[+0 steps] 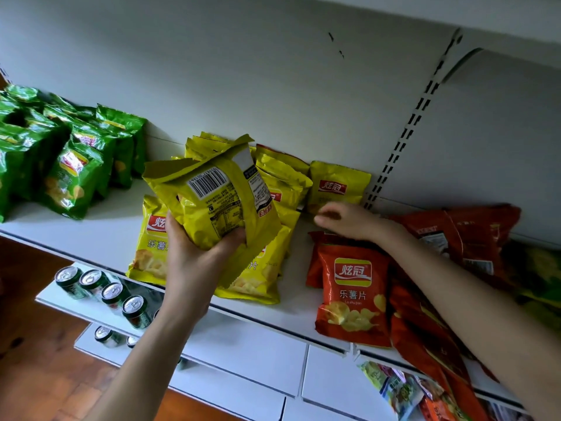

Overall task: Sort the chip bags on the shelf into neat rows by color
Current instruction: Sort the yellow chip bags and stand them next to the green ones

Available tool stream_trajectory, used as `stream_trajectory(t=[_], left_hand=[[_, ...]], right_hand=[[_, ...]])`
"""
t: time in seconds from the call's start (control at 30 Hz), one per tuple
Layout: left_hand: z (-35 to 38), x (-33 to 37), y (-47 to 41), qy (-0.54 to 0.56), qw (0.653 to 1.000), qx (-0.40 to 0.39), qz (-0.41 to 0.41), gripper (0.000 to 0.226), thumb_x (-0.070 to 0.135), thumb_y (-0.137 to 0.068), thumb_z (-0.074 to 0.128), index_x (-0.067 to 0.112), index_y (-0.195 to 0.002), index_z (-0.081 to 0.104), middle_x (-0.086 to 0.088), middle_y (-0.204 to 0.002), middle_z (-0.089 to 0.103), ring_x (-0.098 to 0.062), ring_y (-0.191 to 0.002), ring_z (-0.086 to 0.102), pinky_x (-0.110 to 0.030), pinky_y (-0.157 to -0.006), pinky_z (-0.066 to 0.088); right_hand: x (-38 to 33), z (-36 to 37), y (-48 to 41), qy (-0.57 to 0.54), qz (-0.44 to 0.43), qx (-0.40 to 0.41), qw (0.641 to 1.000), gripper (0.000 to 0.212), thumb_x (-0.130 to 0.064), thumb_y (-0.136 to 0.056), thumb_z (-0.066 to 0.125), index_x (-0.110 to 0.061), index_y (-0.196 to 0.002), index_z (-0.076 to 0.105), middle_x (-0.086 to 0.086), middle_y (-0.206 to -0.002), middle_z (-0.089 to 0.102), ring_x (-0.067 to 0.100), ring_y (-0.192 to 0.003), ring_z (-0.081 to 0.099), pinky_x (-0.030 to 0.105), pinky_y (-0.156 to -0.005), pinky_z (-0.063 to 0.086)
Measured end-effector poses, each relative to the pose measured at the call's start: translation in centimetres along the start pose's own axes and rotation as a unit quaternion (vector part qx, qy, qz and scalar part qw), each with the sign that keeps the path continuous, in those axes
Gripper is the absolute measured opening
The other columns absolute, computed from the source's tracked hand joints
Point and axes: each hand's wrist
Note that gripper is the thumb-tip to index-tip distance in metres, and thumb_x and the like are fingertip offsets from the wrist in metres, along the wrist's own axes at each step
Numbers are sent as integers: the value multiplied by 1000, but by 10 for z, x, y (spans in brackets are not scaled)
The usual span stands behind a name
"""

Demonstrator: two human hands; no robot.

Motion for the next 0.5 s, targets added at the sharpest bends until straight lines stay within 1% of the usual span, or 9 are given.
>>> stream_trajectory(t=[0.03,0.07,0.1,0.17,0.2,0.27,0.37,0.5], left_hand=[[1,0,0,1,1000,-2,-3,97,27,-46,84,12,-130,38,-6,-116,63,-16,-98,67,-28,-73,58],[2,-1,0,4,1000,-5,-5,99,22,-47,86,11,-131,37,-7,-117,63,-17,-99,66,-27,-73,58],[4,-1,0,7,1000,-9,-8,98,15,-49,88,10,-131,36,-7,-116,63,-17,-99,66,-26,-72,57],[7,-2,1,11,1000,-15,-8,90,7,-52,84,12,-129,37,-4,-113,63,-13,-96,67,-21,-69,56],[9,-2,1,13,1000,-18,-8,87,7,-53,83,14,-126,37,-2,-112,63,-11,-95,67,-20,-68,55],[11,-2,1,24,999,-22,-11,94,11,-47,89,16,-125,37,-2,-112,62,-12,-97,66,-21,-69,55],[13,-2,2,35,999,-22,-14,92,30,-46,81,17,-126,37,-5,-115,63,-16,-99,66,-26,-73,56],[17,-4,4,28,999,-24,-12,92,32,-46,79,17,-126,37,-7,-117,62,-19,-101,66,-31,-76,57]], right_hand=[[-2,8,3,41,13,-42,998,52,-47,-92,45,-13,-132,47,10,-136,46,24,-125,43,31,-96,36],[-3,16,6,85,22,-71,994,57,-53,-91,43,-15,-133,45,12,-137,43,26,-127,40,36,-100,36],[-3,23,8,130,29,-86,987,60,-57,-90,41,-17,-134,43,12,-139,40,28,-130,35,42,-103,32],[-1,34,12,204,33,-84,975,62,-59,-89,39,-20,-137,39,11,-146,32,29,-137,23,54,-109,16],[1,38,13,225,27,-66,972,62,-59,-89,39,-21,-138,39,10,-147,31,29,-139,21,57,-110,10],[10,45,17,255,1,-16,967,59,-57,-88,42,-21,-136,42,9,-144,36,26,-138,22,58,-110,4],[23,53,22,283,-32,39,958,55,-55,-87,45,-23,-131,47,6,-142,41,21,-137,25,56,-111,-1],[36,57,28,295,-60,74,951,54,-55,-86,45,-24,-130,50,4,-144,39,20,-137,25,53,-111,-6]])
Point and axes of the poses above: each hand's wrist, its own y-axis away from the middle knuckle, its own z-axis out of the palm, x = y × z
